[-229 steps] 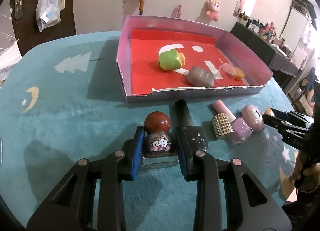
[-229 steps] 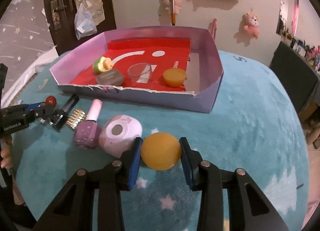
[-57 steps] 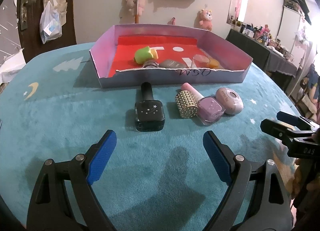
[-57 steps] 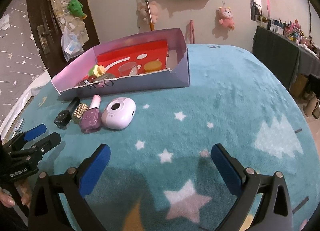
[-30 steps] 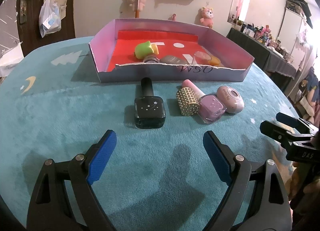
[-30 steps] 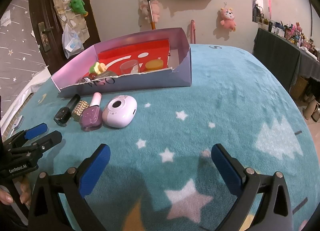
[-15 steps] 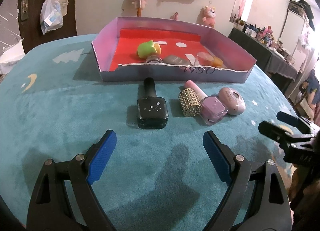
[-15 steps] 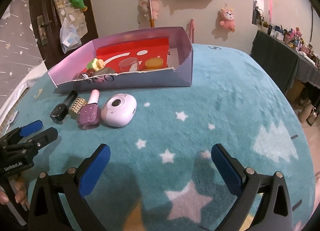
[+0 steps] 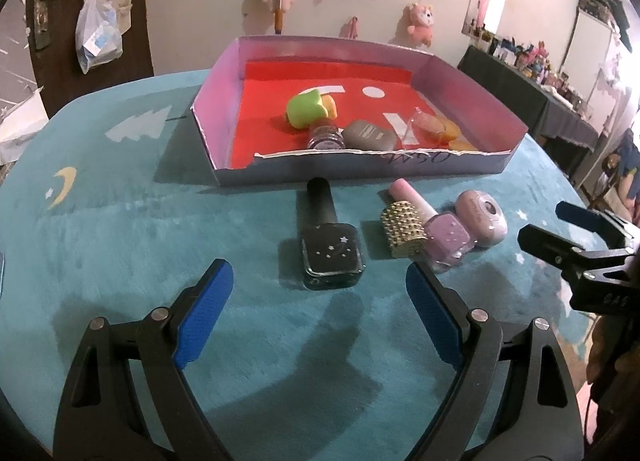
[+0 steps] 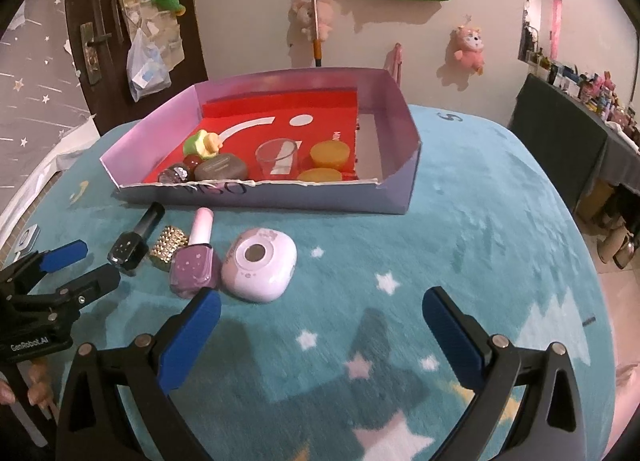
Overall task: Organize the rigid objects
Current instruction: 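Withdraw both tools from the box back toward the remaining items, then grasp the black nail polish bottle with the left tool while the right grasps the pink compact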
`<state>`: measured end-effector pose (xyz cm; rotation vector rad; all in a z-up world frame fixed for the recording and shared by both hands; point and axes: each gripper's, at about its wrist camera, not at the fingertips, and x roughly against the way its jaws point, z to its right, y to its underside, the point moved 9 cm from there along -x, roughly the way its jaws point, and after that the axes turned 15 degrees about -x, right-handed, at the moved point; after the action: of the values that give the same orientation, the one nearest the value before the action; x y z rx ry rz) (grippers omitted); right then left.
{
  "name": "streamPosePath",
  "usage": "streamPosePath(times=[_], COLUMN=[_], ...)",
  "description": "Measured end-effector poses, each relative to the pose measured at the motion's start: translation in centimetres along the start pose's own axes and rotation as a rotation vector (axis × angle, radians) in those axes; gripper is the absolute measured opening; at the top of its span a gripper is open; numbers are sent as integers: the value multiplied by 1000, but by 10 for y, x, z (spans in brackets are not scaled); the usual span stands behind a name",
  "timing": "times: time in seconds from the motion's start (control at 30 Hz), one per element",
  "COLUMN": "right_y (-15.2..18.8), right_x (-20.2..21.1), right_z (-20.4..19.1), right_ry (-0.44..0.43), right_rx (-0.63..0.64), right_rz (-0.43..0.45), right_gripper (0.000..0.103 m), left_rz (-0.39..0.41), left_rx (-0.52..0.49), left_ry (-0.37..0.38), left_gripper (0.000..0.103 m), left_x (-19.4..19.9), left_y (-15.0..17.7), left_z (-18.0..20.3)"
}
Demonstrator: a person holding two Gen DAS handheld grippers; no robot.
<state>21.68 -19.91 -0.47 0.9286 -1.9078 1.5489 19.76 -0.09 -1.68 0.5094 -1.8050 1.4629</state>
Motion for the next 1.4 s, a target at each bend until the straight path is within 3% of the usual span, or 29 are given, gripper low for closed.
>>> streamPosePath(times=[0.57,1.03,1.4], right_y=[-9,-3,-5], right_x=[-35,-55,-60], right_z=[-14,-16,-15], right_ry=[-37,4,29], right_rx=[-15,17,50], right_rz=[-99,-132,-127], right_gripper=[103,103,103], left_rz=[-122,-106,-88], left_rx=[-26,-44,-45], left_ry=[-3,-71,-58], left_gripper=[89,90,88], left_x=[-37,-41,-44], left_y=[-5,-9,-15], left_z=[-17,-25,-25])
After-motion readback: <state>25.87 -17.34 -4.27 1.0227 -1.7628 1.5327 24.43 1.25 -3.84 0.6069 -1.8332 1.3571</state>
